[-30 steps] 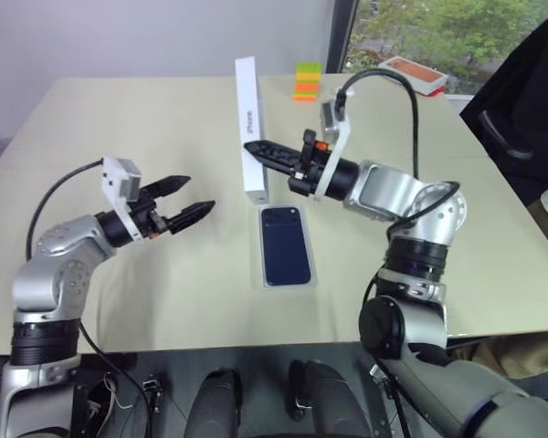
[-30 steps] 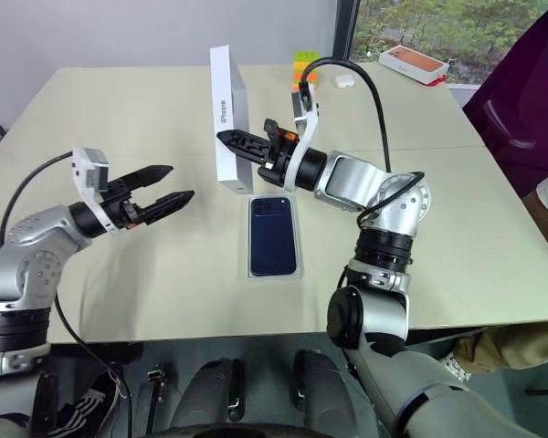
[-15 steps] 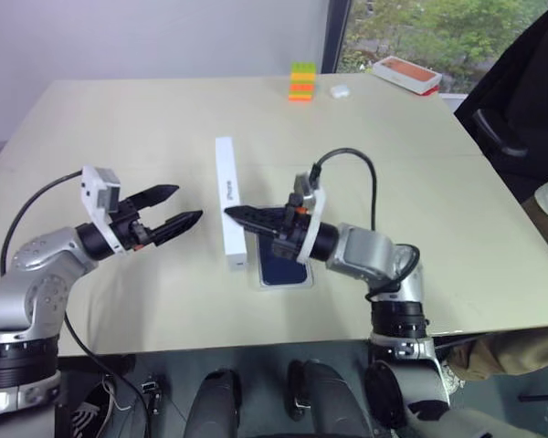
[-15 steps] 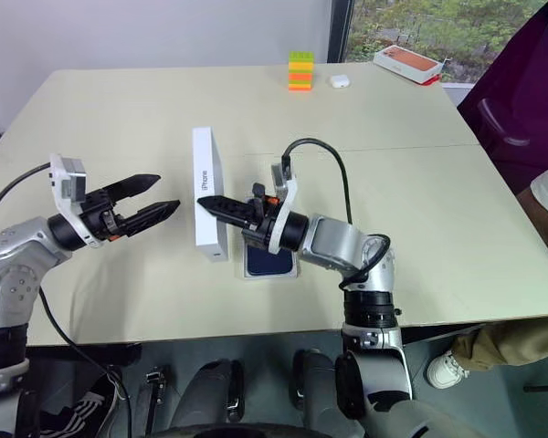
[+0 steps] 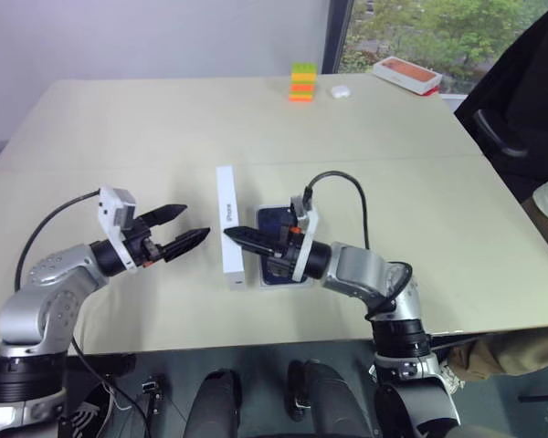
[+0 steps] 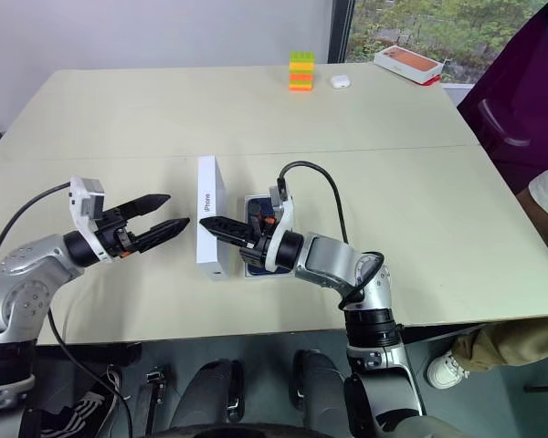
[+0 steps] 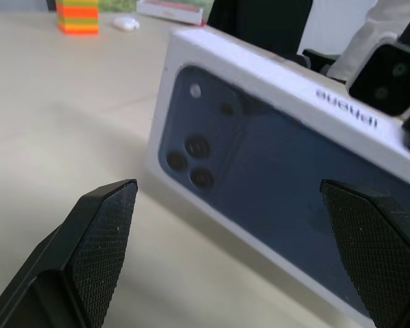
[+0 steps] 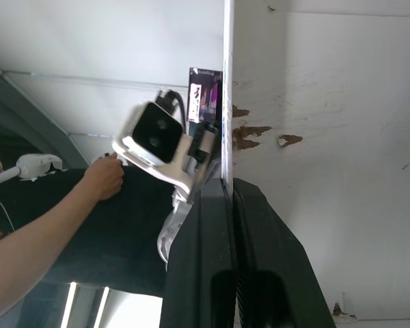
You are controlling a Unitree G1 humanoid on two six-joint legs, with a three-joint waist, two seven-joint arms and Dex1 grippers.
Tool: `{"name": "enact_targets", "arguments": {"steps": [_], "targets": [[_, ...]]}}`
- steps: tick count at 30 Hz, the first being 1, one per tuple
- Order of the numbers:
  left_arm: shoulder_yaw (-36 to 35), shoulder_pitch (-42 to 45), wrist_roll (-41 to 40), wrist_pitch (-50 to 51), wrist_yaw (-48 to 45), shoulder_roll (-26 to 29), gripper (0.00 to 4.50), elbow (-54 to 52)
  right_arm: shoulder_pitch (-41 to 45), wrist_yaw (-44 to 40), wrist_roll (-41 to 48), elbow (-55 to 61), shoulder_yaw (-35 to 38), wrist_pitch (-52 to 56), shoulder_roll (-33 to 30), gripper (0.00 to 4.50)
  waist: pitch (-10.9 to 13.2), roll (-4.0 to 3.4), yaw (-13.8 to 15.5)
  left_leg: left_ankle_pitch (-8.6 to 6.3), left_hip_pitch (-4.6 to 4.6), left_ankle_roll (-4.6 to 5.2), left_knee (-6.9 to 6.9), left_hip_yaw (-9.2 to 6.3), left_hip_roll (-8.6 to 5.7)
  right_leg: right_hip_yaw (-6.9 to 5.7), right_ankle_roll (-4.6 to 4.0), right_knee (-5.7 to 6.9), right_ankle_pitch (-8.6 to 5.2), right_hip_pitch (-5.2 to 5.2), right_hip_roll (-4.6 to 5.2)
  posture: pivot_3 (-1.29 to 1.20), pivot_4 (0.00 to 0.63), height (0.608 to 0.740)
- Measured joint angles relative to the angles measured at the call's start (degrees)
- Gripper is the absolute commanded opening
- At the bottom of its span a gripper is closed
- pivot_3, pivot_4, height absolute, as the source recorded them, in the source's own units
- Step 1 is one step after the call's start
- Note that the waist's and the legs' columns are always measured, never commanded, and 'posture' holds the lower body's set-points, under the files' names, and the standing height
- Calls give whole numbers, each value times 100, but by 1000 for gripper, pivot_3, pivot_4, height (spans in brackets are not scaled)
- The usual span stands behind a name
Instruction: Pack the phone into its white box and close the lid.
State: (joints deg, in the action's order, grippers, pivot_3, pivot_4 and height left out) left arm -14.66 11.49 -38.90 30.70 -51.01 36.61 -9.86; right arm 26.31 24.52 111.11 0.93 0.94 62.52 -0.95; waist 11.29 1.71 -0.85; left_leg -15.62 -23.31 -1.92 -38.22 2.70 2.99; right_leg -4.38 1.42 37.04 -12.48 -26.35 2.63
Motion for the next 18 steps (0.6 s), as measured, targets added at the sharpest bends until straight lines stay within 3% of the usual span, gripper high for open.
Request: {"name": "enact_targets", "arguments": {"steps": [2,8,17,18], "targets": [[6,-13,2,-10,49,-92,3234,0,-113,-32,0,-27,-69,-62,-11,0,0,0,4,0,-1,0,0,1,0,1,0,-1,0,0,1,0,150,740],[124,-68,5,-5,143,-282,195,-85,-112,-293,-27,-109,-173,-222,-46,0,-1,0,6,0,0,0,0,3,-1,4,0,-1,0,0,1,0,150,740],[672,56,494,-334,377,-747,82,39,-19,-810,-629,-352,-270,-330,-190,0,-1,1,10,0,0,0,-1,4,-2,4,0,-1,0,0,1,0,150,740],[700,70,528,-362,393,-777,31,77,-26,-813,-642,-365,-266,-335,-194,287,-1,1,6,0,0,0,-1,4,-2,4,0,-1,0,0,1,0,150,740]]}}
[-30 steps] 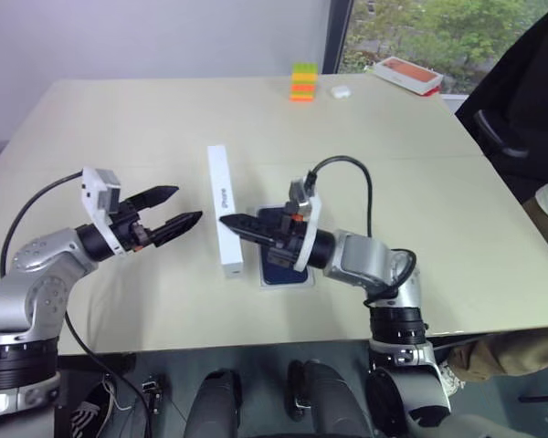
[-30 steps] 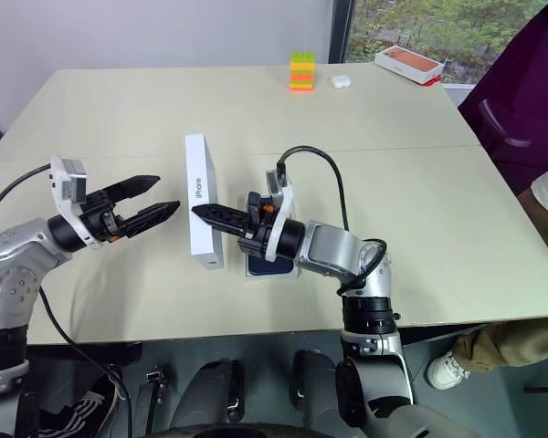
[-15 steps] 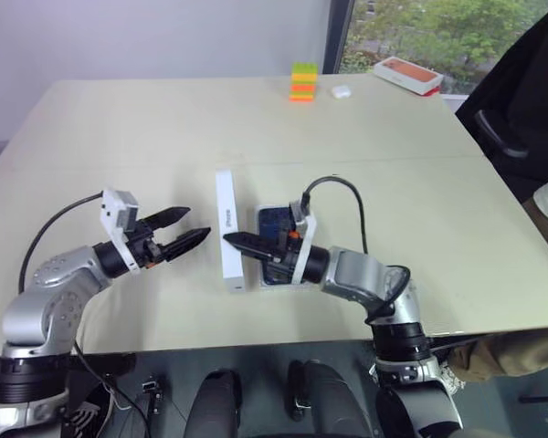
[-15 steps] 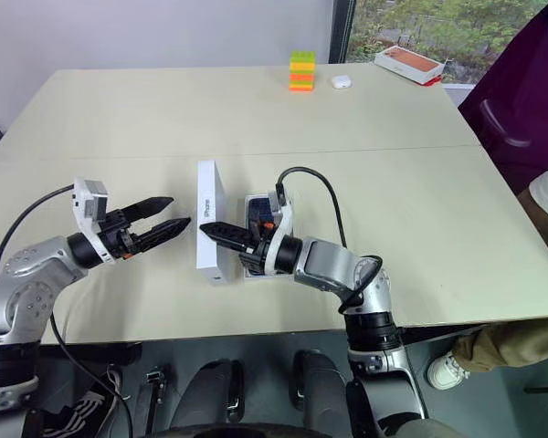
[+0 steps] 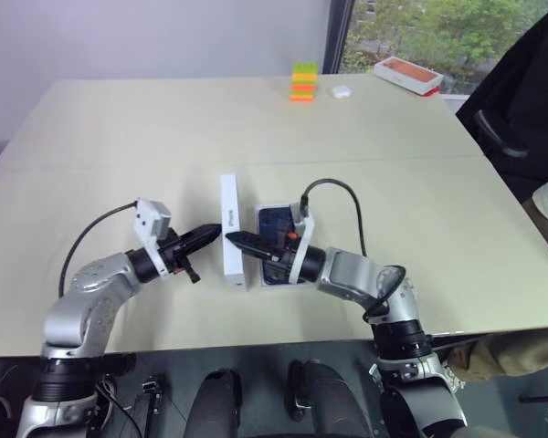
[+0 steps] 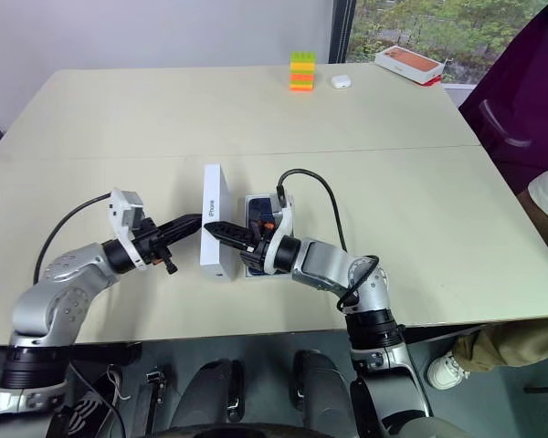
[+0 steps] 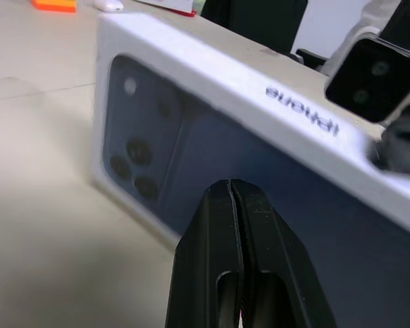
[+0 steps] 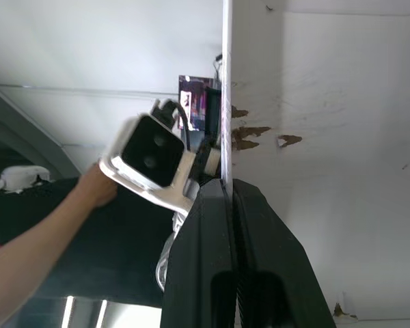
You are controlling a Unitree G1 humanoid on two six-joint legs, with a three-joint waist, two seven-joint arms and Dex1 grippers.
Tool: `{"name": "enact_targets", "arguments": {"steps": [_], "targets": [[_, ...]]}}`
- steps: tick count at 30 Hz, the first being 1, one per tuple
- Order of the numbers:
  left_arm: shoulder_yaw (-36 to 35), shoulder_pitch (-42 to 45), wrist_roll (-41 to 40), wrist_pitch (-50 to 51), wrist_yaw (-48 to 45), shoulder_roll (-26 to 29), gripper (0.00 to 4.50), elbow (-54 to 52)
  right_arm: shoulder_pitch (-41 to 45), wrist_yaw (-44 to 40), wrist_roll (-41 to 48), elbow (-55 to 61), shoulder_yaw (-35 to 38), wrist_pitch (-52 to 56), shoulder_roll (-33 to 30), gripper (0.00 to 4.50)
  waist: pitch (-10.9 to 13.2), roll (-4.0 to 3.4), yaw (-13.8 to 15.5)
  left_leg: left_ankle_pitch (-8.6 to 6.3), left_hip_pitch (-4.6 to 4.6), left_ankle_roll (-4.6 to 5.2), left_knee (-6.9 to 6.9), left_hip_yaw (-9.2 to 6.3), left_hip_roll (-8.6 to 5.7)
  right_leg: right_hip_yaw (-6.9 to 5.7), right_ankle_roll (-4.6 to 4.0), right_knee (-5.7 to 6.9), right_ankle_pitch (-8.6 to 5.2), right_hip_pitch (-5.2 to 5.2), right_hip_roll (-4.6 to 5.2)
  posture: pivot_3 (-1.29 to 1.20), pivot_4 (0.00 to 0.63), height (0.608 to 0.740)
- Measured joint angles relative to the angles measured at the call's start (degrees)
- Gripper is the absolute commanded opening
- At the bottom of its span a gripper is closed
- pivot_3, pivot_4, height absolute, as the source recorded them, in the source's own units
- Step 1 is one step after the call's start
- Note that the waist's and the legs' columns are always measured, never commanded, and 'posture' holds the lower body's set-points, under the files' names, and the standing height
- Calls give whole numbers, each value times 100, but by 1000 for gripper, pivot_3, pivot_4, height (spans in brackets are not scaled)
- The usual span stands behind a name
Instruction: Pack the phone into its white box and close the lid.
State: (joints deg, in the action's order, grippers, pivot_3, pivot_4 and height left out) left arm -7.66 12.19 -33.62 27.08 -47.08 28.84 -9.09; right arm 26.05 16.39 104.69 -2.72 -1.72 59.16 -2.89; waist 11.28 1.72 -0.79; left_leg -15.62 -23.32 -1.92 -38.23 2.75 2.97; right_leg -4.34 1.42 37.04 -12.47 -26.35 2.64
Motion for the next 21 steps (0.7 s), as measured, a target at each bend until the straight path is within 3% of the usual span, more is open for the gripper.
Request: {"name": "enact_targets", "arguments": {"steps": [2,8,16,21], "targets": [[39,33,56,-23,8,-72,0,70,-11,-46,-6,-32,-2,14,-40,897,0,1,0,0,0,0,0,0,0,0,0,0,0,0,-1,0,150,740],[179,110,155,-119,-12,-96,0,219,2,-165,-238,-33,-11,43,-122,3900,-1,0,1,0,1,0,0,0,0,0,0,1,0,1,-1,0,150,740],[265,108,196,-147,-6,-315,0,236,1122,-1505,-1677,-9,203,262,-1532,3900,0,0,17,0,-1,0,-5,2,-4,-3,1,-1,0,0,0,0,150,740],[498,174,237,-157,30,-602,0,237,1614,-2387,-2405,-351,356,325,-2097,3900,0,0,23,0,-2,0,-2,0,-3,-3,0,-2,0,0,-2,0,150,740]]}}
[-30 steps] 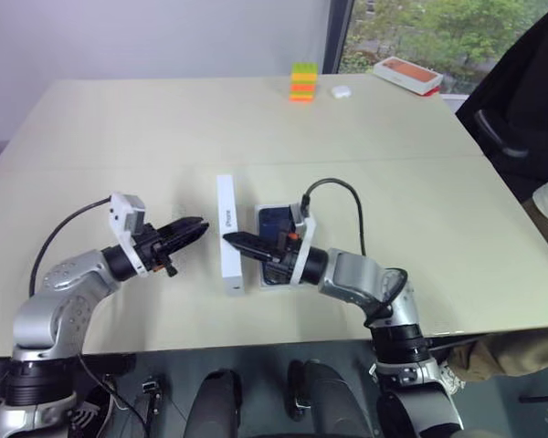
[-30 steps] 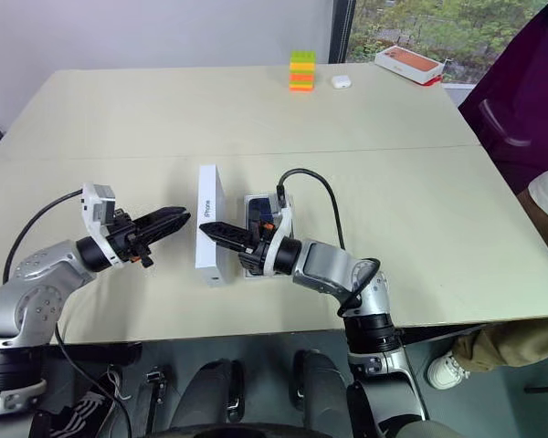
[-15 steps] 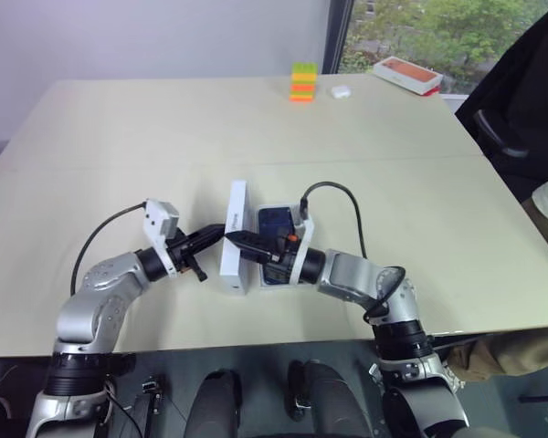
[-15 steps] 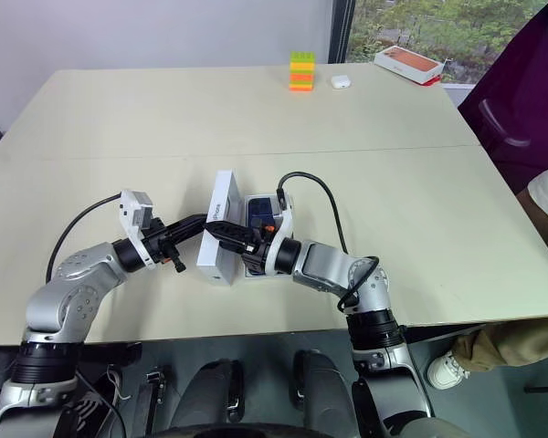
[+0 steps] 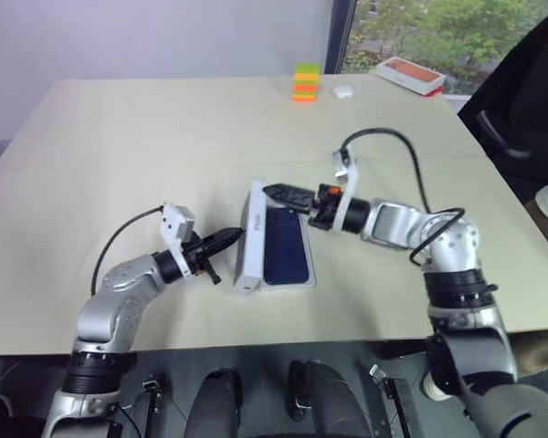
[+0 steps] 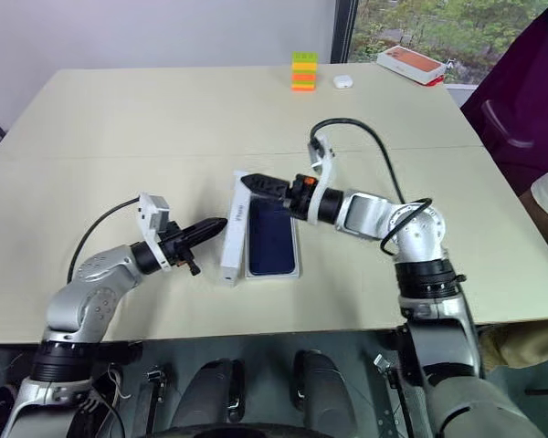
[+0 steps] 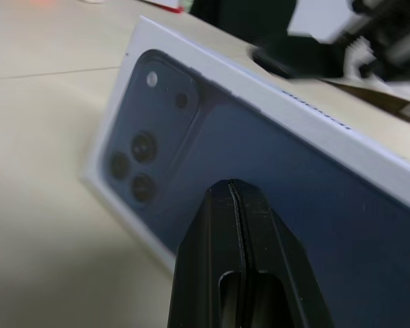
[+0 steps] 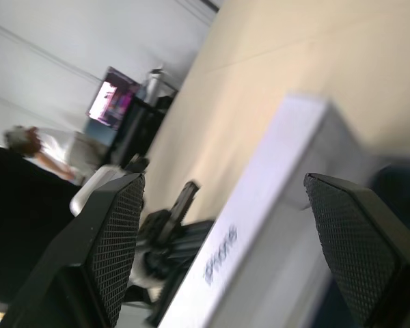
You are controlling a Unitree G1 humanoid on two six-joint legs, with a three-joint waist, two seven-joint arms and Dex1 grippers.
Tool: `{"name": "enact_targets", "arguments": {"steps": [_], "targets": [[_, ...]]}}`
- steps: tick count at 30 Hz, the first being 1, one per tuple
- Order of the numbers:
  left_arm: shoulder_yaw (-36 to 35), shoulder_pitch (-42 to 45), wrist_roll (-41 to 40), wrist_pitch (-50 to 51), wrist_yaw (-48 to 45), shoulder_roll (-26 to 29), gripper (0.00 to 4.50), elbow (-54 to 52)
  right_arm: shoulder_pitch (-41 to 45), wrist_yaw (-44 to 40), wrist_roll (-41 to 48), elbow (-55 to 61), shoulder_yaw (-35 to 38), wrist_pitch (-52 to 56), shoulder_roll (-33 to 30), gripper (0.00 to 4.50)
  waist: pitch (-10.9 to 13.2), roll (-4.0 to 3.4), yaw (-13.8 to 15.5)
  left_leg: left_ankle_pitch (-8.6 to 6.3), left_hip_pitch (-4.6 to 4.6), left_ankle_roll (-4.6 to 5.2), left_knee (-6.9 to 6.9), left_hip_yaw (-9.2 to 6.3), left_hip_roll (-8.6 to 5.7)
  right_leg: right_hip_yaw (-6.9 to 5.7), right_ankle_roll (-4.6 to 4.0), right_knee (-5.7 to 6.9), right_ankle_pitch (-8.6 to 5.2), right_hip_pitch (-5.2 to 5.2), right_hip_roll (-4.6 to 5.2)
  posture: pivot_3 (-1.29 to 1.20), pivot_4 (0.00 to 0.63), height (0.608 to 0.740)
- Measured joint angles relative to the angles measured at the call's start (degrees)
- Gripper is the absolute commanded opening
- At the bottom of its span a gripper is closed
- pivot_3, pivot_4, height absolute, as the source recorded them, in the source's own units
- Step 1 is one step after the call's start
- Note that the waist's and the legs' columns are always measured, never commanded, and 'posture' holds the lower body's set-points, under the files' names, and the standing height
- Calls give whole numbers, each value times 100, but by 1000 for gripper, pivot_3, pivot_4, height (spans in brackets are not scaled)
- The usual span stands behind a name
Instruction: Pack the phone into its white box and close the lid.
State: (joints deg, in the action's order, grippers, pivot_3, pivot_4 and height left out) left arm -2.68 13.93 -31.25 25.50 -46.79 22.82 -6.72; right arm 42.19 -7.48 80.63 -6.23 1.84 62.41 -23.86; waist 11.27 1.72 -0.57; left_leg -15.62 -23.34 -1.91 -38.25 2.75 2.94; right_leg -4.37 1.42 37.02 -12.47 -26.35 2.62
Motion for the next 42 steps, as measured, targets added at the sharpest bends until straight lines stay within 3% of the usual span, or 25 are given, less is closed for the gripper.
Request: {"name": "enact_targets", "arguments": {"steps": [8,15,18,23,33,42], "targets": [[428,220,204,-29,155,-561,0,191,71,-1307,-1766,-211,-252,-232,-612,3900,0,0,-3,0,1,0,-4,2,-4,-2,1,1,1,0,2,0,150,740],[369,227,246,-70,187,-447,0,246,65,-2142,-2901,-53,-563,-580,-699,3900,0,0,-19,0,3,0,-1,-1,1,-3,0,5,0,-3,-6,0,150,740],[114,265,139,74,191,-143,0,125,-16,-2419,-3438,180,-762,-896,-723,2604,0,0,-8,0,2,0,-2,0,0,-3,0,4,0,-2,-2,0,150,740],[-292,262,-88,354,174,336,0,-83,-89,-2849,-4193,332,-1031,-1339,-852,57,0,0,-5,0,1,0,-3,2,-2,-3,1,1,0,-1,2,0,150,740],[-143,-249,217,646,57,1208,0,-74,-535,-3624,-5664,714,-1849,-2377,-1059,57,0,-1,-15,1,7,-1,-2,4,-2,-2,0,3,0,0,1,0,150,740],[317,-110,479,517,15,652,0,283,-722,-4019,-5937,1156,-1904,-2508,-977,57,0,0,89,1,7,-2,-7,2,-4,-5,-1,5,0,5,3,0,150,740]]}}
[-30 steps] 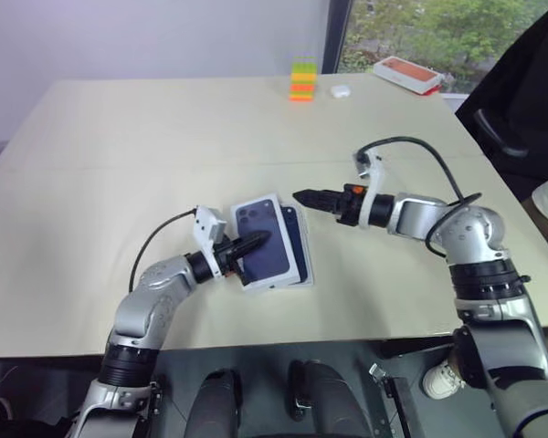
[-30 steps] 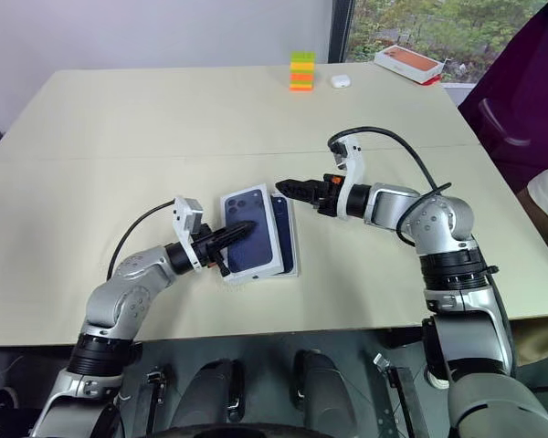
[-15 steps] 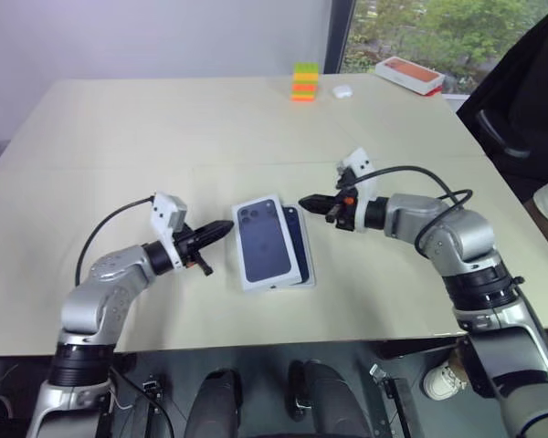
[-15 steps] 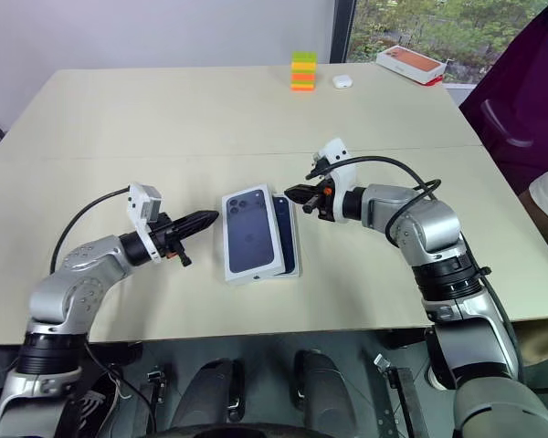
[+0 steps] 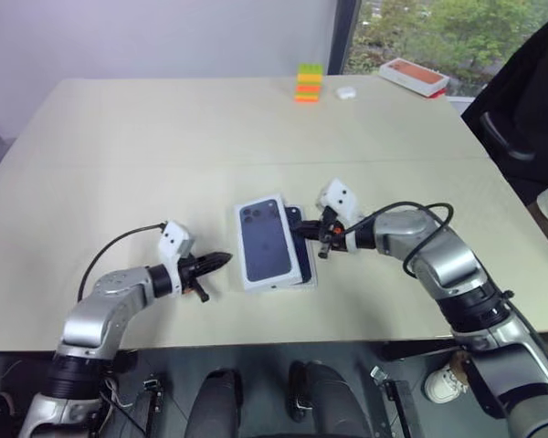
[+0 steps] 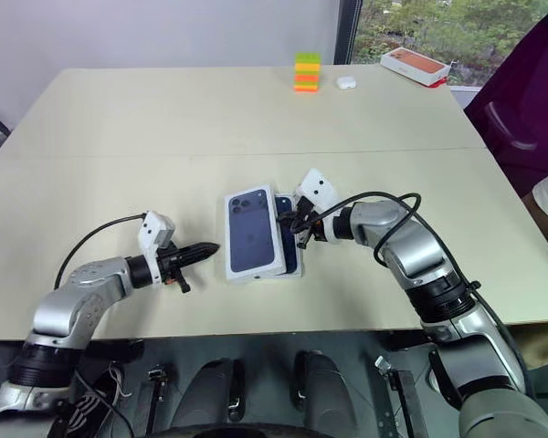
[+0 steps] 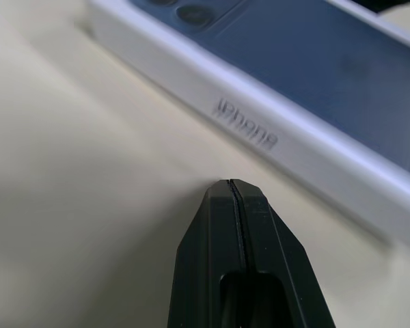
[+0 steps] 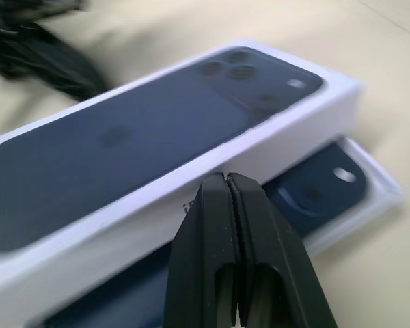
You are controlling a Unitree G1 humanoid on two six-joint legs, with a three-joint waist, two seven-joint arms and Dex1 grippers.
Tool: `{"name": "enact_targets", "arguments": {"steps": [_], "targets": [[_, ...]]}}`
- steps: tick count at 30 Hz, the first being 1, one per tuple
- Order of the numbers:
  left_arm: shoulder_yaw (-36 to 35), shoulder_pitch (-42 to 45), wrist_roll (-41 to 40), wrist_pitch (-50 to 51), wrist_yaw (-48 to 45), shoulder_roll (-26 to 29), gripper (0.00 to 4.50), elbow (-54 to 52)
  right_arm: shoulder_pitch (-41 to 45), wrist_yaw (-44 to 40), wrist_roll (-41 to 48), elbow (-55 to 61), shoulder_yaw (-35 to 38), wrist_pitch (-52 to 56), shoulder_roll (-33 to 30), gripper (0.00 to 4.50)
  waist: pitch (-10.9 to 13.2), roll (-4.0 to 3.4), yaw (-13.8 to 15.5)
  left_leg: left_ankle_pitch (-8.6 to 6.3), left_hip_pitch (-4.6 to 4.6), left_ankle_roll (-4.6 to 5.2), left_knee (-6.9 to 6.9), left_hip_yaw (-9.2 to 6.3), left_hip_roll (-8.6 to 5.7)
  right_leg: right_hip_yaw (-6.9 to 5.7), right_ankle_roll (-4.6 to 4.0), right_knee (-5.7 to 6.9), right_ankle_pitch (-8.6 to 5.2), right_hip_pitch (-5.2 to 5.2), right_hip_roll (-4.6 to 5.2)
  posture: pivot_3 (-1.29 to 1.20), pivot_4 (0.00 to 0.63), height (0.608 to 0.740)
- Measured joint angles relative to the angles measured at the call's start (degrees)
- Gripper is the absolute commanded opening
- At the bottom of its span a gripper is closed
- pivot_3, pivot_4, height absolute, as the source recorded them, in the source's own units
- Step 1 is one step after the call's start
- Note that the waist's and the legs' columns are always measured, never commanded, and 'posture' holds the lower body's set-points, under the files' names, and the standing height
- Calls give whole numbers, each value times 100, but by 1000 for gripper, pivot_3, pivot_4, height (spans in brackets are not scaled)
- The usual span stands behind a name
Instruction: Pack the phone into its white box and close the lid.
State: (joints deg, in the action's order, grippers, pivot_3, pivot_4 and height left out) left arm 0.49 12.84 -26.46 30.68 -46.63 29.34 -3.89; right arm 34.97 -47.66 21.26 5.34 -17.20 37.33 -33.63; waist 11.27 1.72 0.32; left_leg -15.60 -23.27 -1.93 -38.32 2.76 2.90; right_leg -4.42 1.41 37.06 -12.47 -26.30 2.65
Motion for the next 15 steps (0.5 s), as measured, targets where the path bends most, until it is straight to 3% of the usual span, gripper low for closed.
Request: {"name": "enact_targets", "arguments": {"steps": [15], "targets": [[59,258,178,166,163,-384,0,64,-159,-190,-263,212,151,154,-145,57,-1,-1,41,0,4,0,-4,-1,-2,0,0,2,0,8,1,0,150,740]]}}
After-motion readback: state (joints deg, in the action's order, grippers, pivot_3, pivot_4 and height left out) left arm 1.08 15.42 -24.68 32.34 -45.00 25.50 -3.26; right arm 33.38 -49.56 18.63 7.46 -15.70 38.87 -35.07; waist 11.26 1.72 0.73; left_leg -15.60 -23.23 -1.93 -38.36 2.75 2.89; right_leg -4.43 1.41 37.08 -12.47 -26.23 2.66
